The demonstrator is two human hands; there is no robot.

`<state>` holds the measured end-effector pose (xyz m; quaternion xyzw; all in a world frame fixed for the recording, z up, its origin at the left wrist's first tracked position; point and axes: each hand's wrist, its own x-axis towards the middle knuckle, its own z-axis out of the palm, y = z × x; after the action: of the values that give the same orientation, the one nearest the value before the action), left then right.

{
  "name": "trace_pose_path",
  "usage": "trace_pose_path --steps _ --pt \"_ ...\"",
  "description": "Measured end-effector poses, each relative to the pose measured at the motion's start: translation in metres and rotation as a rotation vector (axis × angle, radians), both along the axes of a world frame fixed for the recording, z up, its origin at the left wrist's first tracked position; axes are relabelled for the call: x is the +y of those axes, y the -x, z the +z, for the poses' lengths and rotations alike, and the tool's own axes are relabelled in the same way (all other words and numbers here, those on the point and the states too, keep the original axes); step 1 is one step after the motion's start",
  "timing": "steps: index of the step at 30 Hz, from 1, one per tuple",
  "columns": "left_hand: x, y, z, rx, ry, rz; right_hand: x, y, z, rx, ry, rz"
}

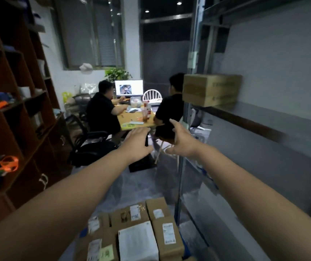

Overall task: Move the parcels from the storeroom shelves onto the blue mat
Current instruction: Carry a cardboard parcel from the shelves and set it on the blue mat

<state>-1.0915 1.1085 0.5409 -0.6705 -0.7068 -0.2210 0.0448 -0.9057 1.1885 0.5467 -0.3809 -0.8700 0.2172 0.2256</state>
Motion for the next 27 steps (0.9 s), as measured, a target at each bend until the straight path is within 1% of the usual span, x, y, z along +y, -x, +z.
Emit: trace_pose_path --steps 2,6,9,14,20,23,27 --pt "-0.009 -0.014 0.004 0.038 0.032 -0.100 -0.027 -0.022 -0.002 -0.020 -0.015 -0.097" --pt "-0.026 -0.066 -0.005 0.096 0.072 -0.333 -0.094 -0.084 -0.016 -0.116 0.037 -0.311" --pt "-0.048 -0.131 -0.015 0.115 0.072 -0.508 -0.157 -0.141 -0.023 -0.147 0.082 -0.481" --pt "-0.111 -0.267 -0.021 0.054 0.125 -0.860 -0.275 -0.255 -0.014 -0.215 0.109 -0.766" --pt "-0.239 -0.440 -0.029 0.072 0.164 -1.228 -0.457 -0.383 -0.014 -0.177 0.131 -1.146" --pt "-0.326 -0.523 -0.034 0.090 0.171 -1.418 -0.562 -0.439 -0.025 -0.115 0.192 -1.313" --pt "-0.448 -0.619 -0.054 0.073 0.233 -1.622 -0.709 -0.502 -0.050 -0.094 0.233 -1.530"
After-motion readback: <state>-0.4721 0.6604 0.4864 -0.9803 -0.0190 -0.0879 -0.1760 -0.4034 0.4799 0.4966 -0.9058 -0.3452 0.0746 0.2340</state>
